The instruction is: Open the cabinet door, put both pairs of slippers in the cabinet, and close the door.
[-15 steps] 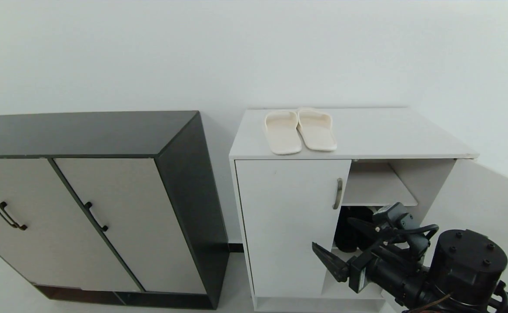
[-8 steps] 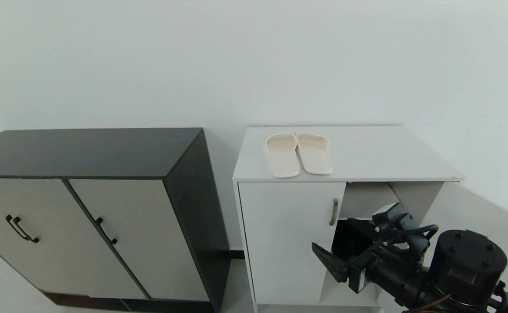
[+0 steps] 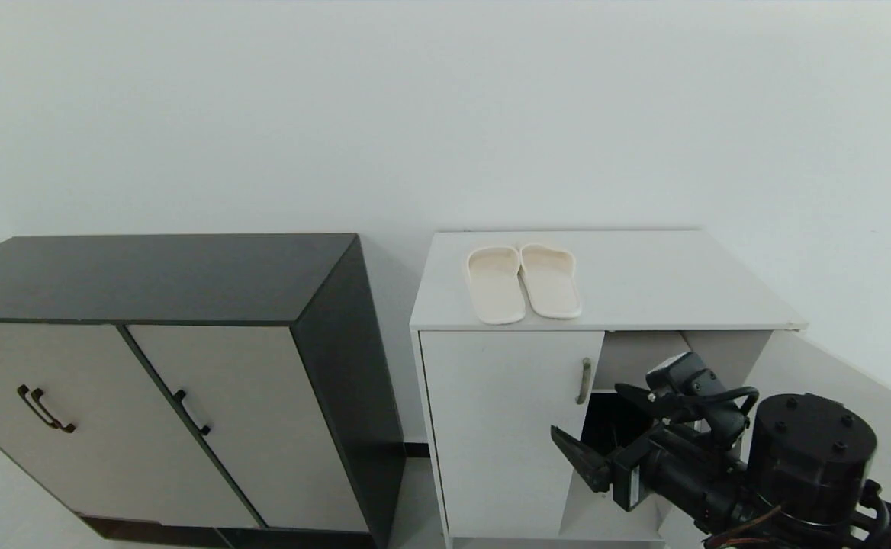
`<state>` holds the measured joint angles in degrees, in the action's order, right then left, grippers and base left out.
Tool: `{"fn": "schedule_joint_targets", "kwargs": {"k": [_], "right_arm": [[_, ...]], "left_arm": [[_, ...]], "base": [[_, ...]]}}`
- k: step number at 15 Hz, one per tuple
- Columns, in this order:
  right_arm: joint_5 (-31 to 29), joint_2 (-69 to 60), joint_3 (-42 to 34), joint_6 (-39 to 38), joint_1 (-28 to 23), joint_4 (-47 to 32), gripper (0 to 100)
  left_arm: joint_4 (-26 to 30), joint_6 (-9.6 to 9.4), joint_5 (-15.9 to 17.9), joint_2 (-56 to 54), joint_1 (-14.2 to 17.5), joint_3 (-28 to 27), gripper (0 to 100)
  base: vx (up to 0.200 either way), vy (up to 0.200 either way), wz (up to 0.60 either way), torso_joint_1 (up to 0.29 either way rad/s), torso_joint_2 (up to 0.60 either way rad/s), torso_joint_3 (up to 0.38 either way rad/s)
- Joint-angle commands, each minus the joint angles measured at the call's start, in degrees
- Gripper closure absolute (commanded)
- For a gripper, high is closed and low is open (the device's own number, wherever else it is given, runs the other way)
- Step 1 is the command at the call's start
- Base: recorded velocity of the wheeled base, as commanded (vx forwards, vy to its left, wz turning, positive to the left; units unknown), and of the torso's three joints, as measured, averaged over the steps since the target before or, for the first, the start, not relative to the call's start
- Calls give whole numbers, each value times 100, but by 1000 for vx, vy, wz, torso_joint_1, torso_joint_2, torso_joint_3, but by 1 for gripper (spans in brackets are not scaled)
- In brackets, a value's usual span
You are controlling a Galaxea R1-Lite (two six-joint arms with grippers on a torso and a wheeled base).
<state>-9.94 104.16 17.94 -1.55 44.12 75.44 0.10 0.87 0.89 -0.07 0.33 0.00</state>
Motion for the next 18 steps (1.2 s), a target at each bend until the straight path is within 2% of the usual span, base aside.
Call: {"fn": "schedule_joint_targets", "kwargs": {"k": [1,2,4,11,13,15,18], "right_arm": [[-378,-1073,790,-408,9,-1523,0],[-483,-1372,1132,-698,27,-2349,0],[-843,-1460,1493,-970,35,-3079,0],[-870,-1416,1493,-970,185,-3087,0],[-949,-1257,1624,-979,299,-3105,0],[-1256,-598,2073,-997,343,-3184,0],[-1336,78,2987,-997,343,-3641,0]], "left_arm": [[-1,-7,8,7,2,0,100],[-1,-7,8,7,2,0,100],[-1,-7,8,7,2,0,100],[-1,1,8,7,-7,0,100],[-1,1,8,7,2,0,100],[-1,1,8,7,2,0,100],[-1,10,8,7,2,0,100]], "base": [[0,0,0,0,0,0],[200,0,0,2,2,7],[200,0,0,-2,-7,5],[200,0,0,6,3,2],[0,0,0,0,0,0],[0,0,0,0,0,0],[0,0,0,0,0,0]]}}
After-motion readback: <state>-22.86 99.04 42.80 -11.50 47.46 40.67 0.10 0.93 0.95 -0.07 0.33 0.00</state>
